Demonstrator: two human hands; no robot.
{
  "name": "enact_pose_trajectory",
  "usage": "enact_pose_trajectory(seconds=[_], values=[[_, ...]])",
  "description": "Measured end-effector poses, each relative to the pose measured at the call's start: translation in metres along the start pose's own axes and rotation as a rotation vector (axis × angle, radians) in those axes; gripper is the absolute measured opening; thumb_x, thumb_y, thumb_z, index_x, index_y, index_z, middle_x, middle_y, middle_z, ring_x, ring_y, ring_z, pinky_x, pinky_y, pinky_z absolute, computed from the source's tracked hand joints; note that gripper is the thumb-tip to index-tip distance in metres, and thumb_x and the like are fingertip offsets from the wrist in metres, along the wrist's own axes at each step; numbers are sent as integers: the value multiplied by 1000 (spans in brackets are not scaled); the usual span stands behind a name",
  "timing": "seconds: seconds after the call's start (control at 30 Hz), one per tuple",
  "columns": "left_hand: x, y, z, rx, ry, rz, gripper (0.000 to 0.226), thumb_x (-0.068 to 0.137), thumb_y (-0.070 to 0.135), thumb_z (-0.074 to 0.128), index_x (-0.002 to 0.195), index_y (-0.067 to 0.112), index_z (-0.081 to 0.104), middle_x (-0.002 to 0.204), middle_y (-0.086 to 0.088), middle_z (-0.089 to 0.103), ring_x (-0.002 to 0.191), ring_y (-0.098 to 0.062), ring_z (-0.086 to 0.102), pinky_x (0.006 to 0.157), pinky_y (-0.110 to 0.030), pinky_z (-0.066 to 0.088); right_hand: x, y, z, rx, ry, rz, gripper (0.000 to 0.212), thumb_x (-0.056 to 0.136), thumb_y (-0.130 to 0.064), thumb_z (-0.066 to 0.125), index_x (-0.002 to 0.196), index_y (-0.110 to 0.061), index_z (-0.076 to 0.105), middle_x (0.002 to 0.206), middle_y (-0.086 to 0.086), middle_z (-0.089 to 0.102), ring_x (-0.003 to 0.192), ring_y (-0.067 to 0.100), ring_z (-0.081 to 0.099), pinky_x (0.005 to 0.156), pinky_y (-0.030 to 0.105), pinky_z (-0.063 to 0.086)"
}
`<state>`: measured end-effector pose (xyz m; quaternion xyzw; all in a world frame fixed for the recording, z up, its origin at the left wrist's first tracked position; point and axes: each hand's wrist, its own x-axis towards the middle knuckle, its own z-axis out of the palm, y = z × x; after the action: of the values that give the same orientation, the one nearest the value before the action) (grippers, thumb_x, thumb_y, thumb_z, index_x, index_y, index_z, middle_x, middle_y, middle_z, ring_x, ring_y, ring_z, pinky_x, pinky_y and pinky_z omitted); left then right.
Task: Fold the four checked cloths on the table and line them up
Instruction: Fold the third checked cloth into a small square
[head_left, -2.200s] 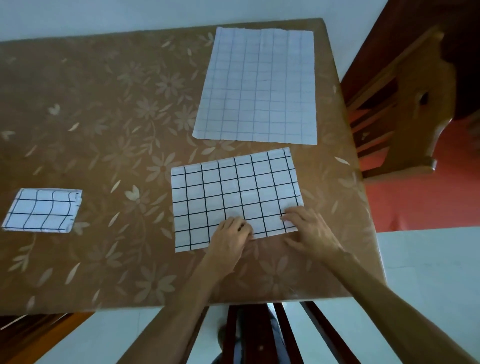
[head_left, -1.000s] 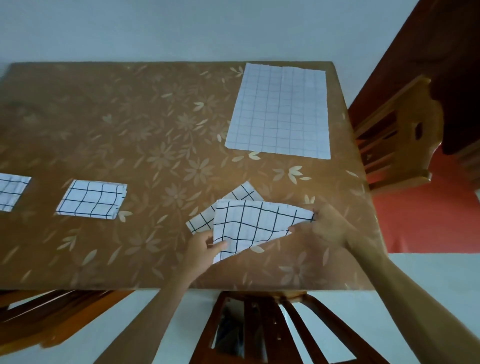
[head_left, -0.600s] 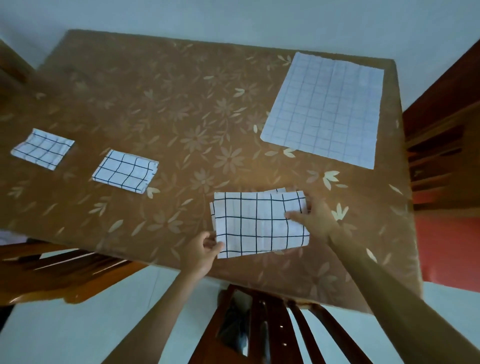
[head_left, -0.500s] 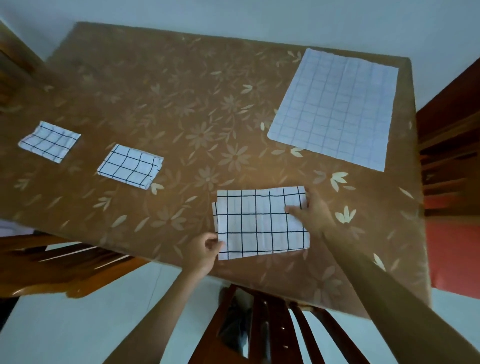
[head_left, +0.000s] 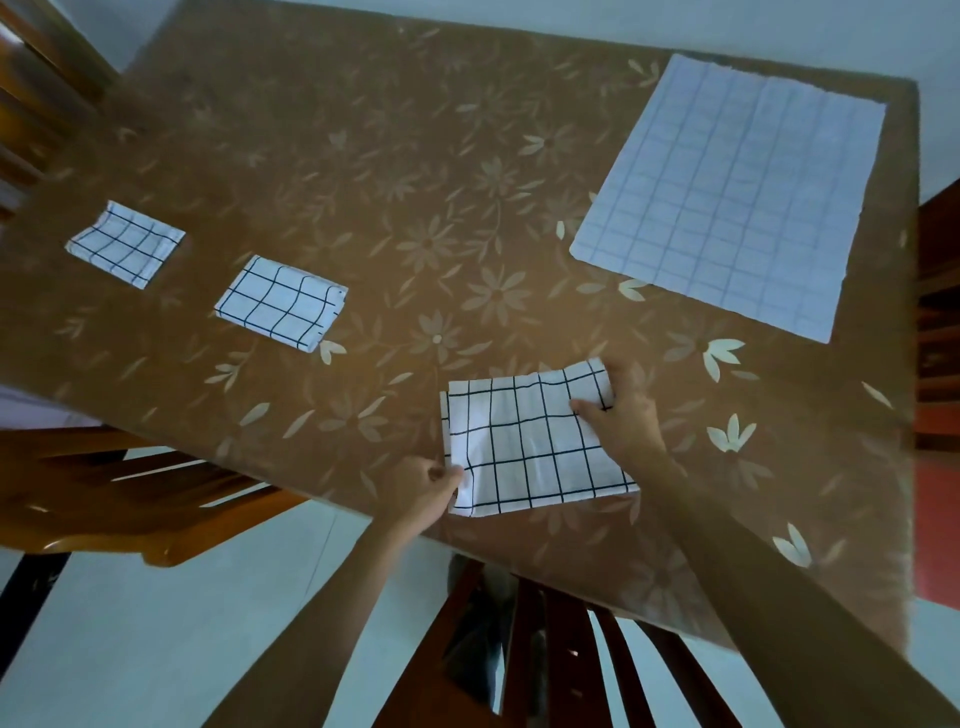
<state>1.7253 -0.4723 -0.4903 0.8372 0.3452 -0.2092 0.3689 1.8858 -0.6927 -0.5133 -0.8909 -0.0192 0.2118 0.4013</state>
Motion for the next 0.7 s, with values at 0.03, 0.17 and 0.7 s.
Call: enact_pose_trajectory(seconds=[0.03,0.17,0.7], values=[[0,-2,0,10,-8,8,50,94,33,62,48,22,45,38,11,37,43,-5,37,49,-22,28,0,1,0,14,25,10,57,85,-27,75,130,-26,40,122,4,56,98,25,60,78,38,50],[-3,-14,1,76,-24,24,50,98,42,56,56,15,47,50,4,39,48,-10,40,50,-22,28,-2,1,0,17,81,21,54,87,-27,73,130,-22,40,117,3,60,100,25,61,78,34,48],[-39,-27,31,366,97,245,37,93,46,63,86,11,76,107,2,49,87,-8,55,75,-22,49,-84,57,-49,50,-111,92,69,86,-26,74,141,-34,33,94,-8,66,81,4,67,68,24,54]])
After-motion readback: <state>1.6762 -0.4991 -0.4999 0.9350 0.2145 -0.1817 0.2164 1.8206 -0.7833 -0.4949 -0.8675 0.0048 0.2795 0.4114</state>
